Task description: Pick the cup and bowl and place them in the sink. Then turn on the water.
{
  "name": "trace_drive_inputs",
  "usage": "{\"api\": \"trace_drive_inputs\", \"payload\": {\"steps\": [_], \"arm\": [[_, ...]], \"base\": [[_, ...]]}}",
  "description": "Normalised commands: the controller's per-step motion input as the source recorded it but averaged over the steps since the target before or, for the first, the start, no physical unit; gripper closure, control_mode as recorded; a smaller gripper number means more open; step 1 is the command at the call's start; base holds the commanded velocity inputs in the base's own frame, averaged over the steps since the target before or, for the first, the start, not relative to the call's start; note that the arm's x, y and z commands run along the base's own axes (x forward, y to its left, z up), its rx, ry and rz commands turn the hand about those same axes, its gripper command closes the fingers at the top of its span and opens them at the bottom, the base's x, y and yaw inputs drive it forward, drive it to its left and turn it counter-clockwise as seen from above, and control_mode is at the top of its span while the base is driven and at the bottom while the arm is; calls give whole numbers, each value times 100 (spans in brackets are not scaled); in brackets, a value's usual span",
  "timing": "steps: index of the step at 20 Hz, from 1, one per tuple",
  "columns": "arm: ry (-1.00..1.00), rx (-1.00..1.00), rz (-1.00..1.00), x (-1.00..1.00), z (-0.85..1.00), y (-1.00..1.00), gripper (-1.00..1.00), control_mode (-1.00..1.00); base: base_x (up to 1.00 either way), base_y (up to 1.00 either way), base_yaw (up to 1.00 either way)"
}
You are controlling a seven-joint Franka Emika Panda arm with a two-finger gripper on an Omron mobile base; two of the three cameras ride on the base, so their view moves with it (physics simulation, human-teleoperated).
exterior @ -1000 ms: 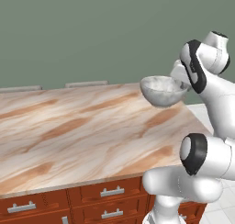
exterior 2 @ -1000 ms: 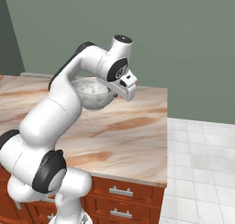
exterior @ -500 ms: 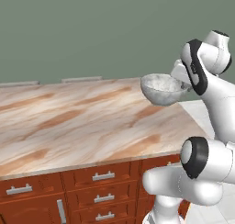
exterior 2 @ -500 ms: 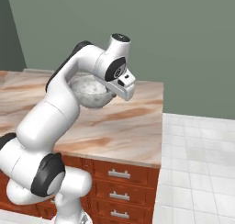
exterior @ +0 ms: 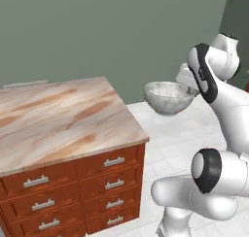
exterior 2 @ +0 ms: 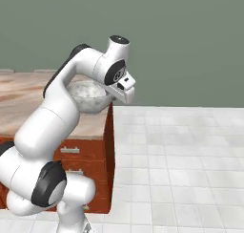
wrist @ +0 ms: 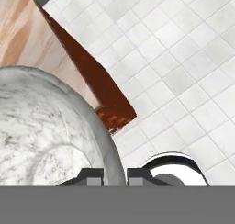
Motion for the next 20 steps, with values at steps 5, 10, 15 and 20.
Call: {"api": "trace_drive_inputs", "payload": {"steps": [5, 10, 15, 20], "arm": [[0, 0, 0, 0, 0, 0, 100, 100], [0, 0, 0, 0, 0, 0, 100, 100], [0, 0, 0, 0, 0, 0, 100, 100], [0, 0, 0, 0, 0, 0, 100, 100]], "base": [[-24, -98, -48], [-10, -81, -55], [0, -54, -67], [0, -18, -78]]}}
